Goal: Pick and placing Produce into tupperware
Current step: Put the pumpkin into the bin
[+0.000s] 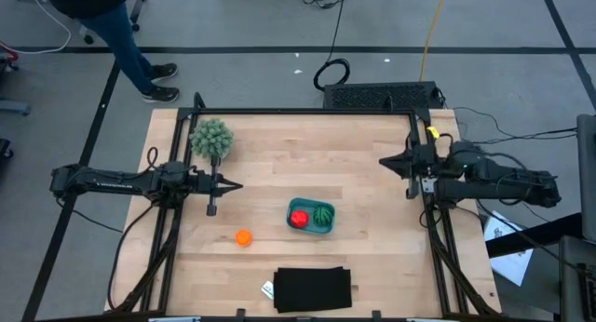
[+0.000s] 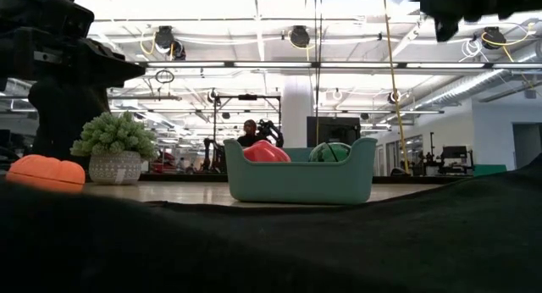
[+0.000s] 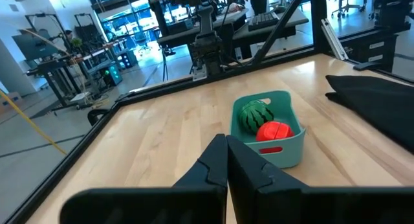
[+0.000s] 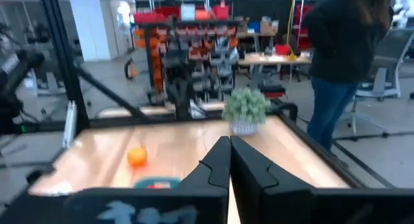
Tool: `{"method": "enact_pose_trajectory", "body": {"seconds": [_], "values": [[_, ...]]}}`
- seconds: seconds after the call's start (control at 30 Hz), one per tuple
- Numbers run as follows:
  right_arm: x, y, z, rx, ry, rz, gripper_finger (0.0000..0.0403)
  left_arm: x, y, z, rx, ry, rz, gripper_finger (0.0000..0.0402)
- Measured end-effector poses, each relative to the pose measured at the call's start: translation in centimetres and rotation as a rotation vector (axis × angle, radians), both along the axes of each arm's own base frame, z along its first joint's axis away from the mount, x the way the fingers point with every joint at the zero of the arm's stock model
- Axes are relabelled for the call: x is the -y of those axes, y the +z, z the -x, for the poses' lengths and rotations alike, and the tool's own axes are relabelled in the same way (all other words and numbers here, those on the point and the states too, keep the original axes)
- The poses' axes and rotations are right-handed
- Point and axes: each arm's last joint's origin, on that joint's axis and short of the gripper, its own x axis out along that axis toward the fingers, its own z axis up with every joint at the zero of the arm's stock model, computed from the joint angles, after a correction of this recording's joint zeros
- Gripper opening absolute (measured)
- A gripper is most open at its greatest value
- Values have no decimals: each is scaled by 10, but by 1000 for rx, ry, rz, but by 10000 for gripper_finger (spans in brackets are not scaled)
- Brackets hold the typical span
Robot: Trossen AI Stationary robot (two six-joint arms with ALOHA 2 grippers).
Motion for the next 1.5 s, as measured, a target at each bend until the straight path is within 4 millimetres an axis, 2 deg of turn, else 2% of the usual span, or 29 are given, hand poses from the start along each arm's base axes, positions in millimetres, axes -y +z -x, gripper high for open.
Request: {"method": "enact_pose_trajectory", "body": {"seconds": [0.17,0.37,0.87,1.1,1.23,1.5], "values": [[0,-26,-3,-25,1,23,0,0,0,0,0,1,3,1],[1,-49,-5,45,-6,16,0,0,0,0,-1,1,5,1],[0,-53,6,172,-32,-19,0,0,0,0,-2,5,18,1],[2,-70,3,198,-77,-44,0,0,0,0,-2,6,18,1],[2,-82,1,140,-78,-23,0,0,0,0,-1,6,21,1],[0,-88,0,123,1,-7,0,0,0,0,-2,6,22,1]]}}
